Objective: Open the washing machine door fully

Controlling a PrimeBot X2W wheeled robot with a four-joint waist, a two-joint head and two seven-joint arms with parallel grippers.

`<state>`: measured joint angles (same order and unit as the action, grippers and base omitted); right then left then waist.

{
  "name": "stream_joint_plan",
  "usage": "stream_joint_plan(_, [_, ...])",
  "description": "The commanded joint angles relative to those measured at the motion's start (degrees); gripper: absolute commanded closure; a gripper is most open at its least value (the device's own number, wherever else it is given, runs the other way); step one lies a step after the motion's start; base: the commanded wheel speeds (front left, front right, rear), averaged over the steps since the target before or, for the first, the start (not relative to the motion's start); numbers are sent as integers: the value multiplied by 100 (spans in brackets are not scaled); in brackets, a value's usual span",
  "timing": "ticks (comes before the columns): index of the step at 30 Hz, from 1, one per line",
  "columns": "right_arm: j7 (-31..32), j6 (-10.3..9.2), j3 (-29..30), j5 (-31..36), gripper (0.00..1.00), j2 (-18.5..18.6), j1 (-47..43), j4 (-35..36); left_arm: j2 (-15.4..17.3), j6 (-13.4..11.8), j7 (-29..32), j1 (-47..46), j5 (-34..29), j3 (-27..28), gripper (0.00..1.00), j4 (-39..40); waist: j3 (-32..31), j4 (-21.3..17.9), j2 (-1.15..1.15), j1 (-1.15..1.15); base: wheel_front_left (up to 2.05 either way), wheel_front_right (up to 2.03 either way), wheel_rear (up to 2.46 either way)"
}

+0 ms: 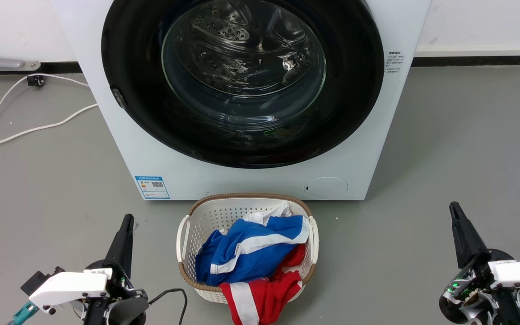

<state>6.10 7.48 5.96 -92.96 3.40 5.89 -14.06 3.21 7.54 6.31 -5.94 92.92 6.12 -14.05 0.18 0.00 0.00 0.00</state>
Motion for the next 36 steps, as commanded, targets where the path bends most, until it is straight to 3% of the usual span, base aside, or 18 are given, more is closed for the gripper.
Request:
stream_joint_plan(1, [17,2,7,23,100,-18,66,-7,-7,14,-2,-55,-33,14,100,-8,0,0,0,0,0,0,0])
stream_joint_plan(16, [28,2,19,32,100,-27,68,-8,-11,14,10,-55,-42,25,100,-8,0,0,0,0,0,0,0])
stream_joint_plan(17, [-1,0,4,9,0,-14,-76,-96,-29,-4,0,69,1,-5,0,-104,-1,0,0,0,0,0,0])
stream_joint_plan(26, [-239,0,61,355,0,-20,-223,-31,-37,-36,-241,174,-382,-16,0,94,3,-6,0,0,0,0,0])
stream_joint_plan(36, [-501,0,134,1651,0,-24,-298,451,-35,-402,-506,206,-1607,-63,0,631,22,-13,0,0,0,0,0])
